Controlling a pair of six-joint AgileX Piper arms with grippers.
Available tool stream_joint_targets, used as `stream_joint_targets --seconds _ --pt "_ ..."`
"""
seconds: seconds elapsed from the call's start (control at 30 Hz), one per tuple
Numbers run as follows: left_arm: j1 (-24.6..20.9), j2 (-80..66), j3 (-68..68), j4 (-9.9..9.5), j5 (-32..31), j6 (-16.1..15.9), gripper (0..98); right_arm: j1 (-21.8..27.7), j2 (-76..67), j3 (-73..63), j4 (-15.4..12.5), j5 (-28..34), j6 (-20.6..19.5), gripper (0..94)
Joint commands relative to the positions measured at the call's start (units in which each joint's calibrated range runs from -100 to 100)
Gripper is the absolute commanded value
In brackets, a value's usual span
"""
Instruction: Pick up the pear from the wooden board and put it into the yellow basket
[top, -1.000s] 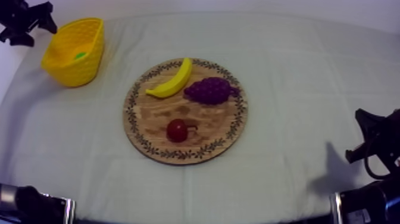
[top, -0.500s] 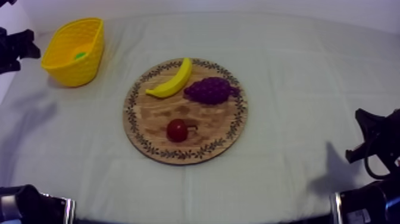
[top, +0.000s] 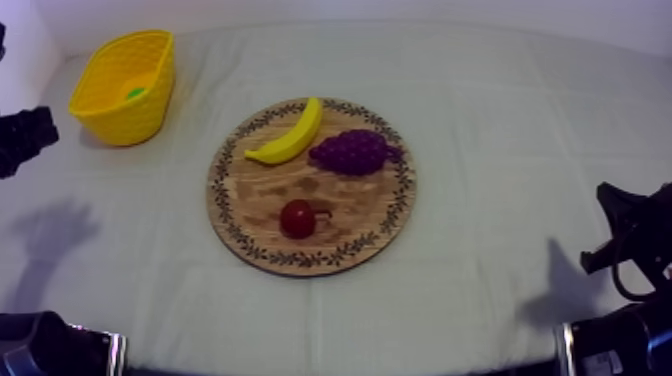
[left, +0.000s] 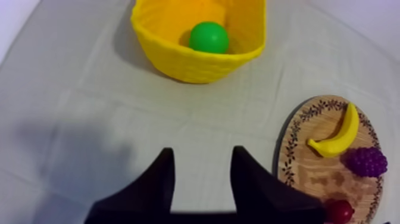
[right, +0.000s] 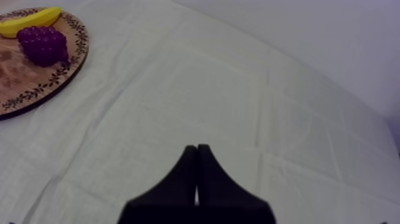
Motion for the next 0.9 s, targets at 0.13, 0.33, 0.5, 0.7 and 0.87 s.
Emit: stream_joint_targets --seconds 0.13,0.33,0.5,0.7,0.87 --pt "0.43 -11.84 12.82 1.09 -9.26 1.26 16.4 0.01 -0.03 -0.02 -0.02 -0.01 -0.03 0.2" --pt "0.71 -17.95 17.46 1.27 -13.57 1.08 2.9 0.01 -0.03 -0.02 -0.02 -0.01 -0.03 0.2" --pt "0.61 -22.36 23.28 0.87 -16.96 0.79 0.6 0.01 -0.03 -0.02 -0.02 -0.01 -0.03 0.2" --pt "0.91 -28.42 31.05 0.92 -19.87 0.64 0.1 0.01 -0.03 -0.02 -0.02 -0.01 -0.03 0.2" --pt "2.11 -34.72 36.87 0.36 -21.42 -1.88 0.1 0.01 -0.03 -0.02 -0.02 -0.01 -0.03 0.2"
